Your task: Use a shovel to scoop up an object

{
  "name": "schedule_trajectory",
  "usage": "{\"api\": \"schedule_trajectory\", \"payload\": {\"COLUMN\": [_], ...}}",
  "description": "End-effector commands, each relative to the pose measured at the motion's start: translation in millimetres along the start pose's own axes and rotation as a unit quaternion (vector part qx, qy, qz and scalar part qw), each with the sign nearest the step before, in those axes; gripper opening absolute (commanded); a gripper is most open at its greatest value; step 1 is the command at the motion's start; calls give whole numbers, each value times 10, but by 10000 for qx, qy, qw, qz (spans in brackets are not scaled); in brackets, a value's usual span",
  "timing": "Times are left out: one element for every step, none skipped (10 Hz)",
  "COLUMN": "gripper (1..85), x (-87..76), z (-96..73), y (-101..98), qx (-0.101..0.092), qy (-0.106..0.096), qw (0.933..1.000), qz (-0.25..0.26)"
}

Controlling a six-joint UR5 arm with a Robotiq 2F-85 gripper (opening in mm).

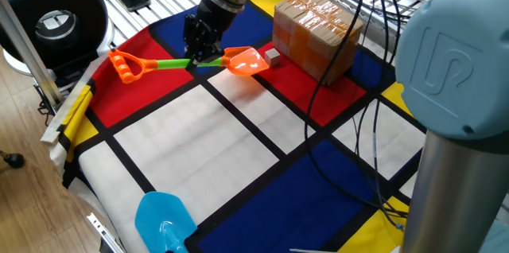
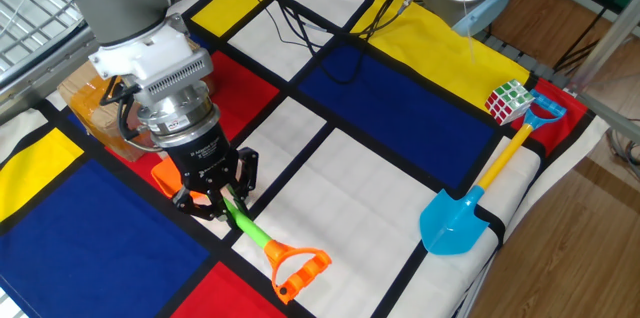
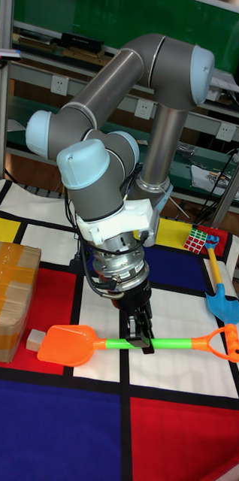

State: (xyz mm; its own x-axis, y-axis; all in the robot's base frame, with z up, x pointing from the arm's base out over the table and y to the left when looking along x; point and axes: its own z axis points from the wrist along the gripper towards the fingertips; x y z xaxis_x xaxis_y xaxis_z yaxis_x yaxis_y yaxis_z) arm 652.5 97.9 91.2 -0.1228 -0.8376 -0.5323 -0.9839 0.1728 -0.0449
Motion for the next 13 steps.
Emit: {"api": "schedule_trajectory", "payload": {"gripper": [10,10,10,10,10,10,10,10,10,10,10,10,10], "x": [46,87,95,89,85,74,66,58,60,29,10,2,-21], "z": [-85,-113,-116,-116,-116,-116,-117,-117,-117,-117,-118,-119,-120], "y": [20,37,38,23,-9,-32,-39,-34,-22,-10,-8,-3,0], "qx": [-33,-49,-48,-18,42,86,99,89,66,43,37,28,21], "qy": [-64,-62,-55,-66,-74,-95,-113,-127,-124,-182,-220,-234,-280], "qw": [10000,10000,10000,10000,10000,9999,9999,9998,9999,9998,9997,9996,9995], "qz": [-33,-49,-57,-33,-2,62,87,97,96,105,133,135,164]}}
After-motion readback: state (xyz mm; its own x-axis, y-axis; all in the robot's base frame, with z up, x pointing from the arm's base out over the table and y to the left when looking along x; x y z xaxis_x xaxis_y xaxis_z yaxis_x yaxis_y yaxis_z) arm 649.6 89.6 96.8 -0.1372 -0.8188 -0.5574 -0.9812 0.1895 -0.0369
